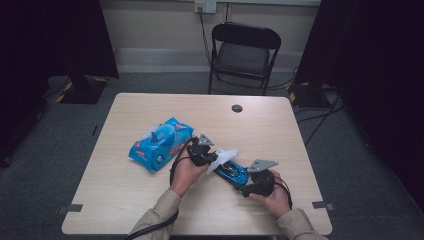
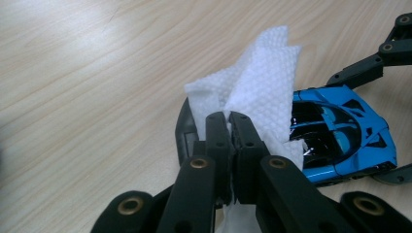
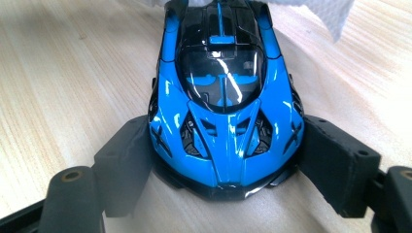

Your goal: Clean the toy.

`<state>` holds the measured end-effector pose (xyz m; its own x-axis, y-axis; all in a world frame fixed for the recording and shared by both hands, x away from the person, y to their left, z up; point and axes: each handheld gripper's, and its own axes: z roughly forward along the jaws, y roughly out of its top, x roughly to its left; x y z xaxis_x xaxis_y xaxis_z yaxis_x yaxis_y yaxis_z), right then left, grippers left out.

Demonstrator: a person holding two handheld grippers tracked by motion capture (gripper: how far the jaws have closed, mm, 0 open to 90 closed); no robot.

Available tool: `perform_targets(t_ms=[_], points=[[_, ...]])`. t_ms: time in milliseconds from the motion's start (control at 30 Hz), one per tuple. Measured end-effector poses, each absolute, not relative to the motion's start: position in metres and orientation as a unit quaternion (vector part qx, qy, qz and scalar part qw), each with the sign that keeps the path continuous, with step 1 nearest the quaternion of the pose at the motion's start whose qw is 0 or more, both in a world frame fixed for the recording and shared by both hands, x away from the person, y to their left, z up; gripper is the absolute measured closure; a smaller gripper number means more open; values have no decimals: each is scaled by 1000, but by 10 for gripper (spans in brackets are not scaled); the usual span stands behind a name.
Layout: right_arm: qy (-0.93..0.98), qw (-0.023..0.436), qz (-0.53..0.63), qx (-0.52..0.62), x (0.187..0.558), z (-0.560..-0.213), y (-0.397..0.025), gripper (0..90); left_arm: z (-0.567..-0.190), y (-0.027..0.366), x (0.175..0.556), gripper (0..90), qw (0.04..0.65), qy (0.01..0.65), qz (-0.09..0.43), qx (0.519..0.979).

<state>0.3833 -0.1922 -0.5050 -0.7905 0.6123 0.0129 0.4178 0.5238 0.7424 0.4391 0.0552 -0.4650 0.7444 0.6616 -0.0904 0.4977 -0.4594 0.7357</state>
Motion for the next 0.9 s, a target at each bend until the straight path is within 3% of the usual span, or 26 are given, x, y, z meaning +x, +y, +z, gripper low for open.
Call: perform_targets(t_ms=[500,900], points=[[864,126,386,299,383,-505,-192,229,-461,75,441,880,374,362,130,844],[864,126,386,299,383,-505,-192,228,-462,98,439,880,381,377,122,836]])
